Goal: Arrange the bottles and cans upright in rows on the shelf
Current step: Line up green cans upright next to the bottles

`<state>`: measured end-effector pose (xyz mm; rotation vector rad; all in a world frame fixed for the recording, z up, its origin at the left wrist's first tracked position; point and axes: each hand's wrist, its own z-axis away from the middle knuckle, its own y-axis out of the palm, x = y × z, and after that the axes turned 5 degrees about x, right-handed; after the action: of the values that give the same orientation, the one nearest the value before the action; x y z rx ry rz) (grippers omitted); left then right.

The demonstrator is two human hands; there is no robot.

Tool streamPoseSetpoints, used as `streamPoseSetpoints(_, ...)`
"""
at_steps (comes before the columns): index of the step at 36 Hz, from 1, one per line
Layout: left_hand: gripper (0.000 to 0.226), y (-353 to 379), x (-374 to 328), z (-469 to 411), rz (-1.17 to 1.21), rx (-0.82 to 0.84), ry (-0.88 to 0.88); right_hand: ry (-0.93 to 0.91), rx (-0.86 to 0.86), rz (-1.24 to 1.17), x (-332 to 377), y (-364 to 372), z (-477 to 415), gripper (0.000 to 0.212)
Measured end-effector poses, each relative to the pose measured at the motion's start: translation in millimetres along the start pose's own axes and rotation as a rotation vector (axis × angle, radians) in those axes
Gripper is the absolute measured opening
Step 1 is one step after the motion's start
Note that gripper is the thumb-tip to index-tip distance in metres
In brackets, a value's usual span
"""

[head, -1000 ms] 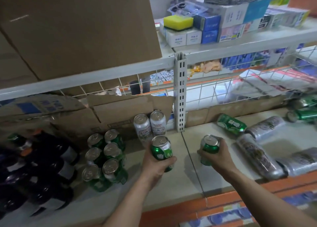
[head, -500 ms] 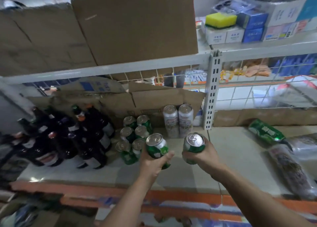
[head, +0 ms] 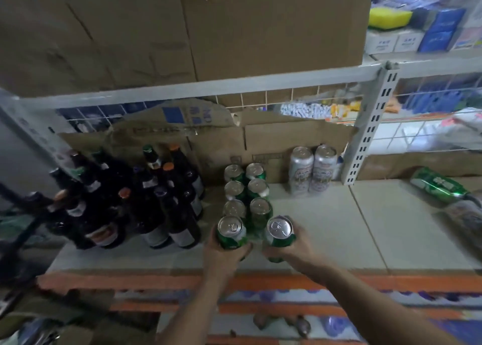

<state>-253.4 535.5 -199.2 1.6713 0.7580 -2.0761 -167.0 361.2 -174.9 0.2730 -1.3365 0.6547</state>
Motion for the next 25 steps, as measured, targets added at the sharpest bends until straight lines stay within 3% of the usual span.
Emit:
streamPoseSetpoints(4, 0.063, -17.3, 23.4, -14.6, -0.042, 0.061, 0.013, 0.016, -0.062, 0.072, -1.2, 28.2, -1.6, 0.049)
streamPoseSetpoints(8, 0.053, -22.5, 36.1, -21.1, -0.116, 0.147, 0.056, 0.031, -0.179, 0.148, -9.1, 46.2, -4.3, 0.047)
streamPoseSetpoints(11, 0.062, -19.9, 47.1, -27.3, -0.13, 0.171, 0.059, 0.039, -0.241, 0.145, -12.7, 51.9, -5.9, 0.046)
streamPoseSetpoints(17, 0.074, -4.1, 104.9, -56.1, -0.184, 0.241, 0.016, -0.006, -0.167, 0.163, -1.7, 57.3, -5.2, 0.035)
streamPoseSetpoints(25, 0.058, -9.4, 64.1, -29.1, -0.311, 0.301, 0.068, 0.006, -0.146, 0.146, -4.6, 58.8, -9.9, 0.033)
